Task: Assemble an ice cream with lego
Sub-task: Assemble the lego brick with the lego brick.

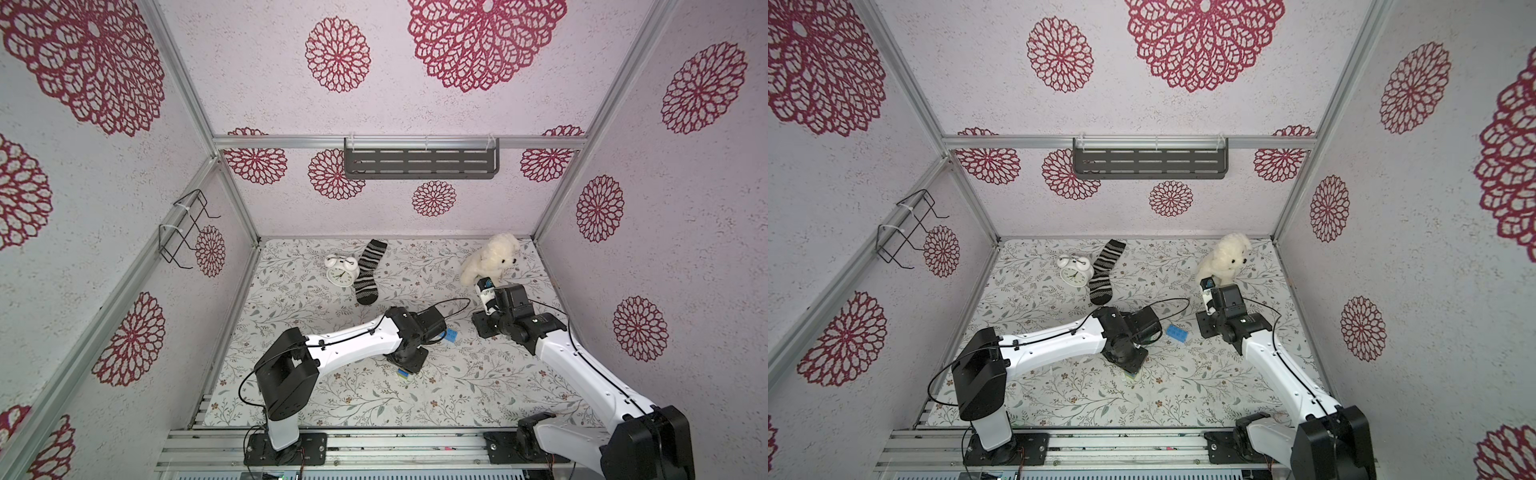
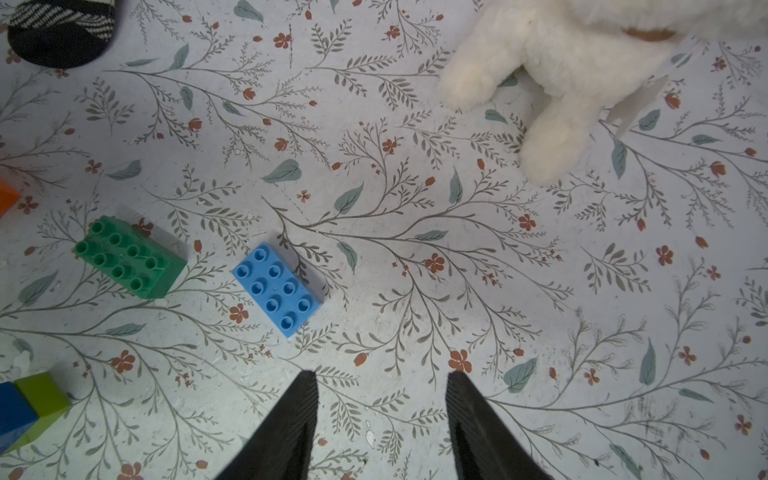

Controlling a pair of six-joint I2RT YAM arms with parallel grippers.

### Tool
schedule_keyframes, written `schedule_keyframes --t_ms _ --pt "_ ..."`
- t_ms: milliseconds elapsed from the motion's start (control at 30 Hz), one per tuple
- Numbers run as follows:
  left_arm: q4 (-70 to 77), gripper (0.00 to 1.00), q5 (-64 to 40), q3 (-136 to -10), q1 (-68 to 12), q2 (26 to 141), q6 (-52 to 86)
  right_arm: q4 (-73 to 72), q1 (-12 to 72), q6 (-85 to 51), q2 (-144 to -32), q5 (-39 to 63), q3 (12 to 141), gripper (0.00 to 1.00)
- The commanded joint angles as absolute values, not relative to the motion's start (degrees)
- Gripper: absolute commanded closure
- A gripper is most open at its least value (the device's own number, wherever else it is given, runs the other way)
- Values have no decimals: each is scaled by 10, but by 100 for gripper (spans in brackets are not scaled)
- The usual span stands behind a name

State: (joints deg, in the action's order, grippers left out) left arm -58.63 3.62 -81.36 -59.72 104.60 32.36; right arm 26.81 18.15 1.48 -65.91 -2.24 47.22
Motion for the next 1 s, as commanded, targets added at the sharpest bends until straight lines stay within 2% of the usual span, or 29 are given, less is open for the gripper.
schedule_keyframes --t_ms 0,967 --pt "-570 76 49 -805 -605 1056 324 257 177 13 -655 -13 469 46" --pt "-558 77 49 -802 -608 1086 335 256 177 16 -652 -3 463 46"
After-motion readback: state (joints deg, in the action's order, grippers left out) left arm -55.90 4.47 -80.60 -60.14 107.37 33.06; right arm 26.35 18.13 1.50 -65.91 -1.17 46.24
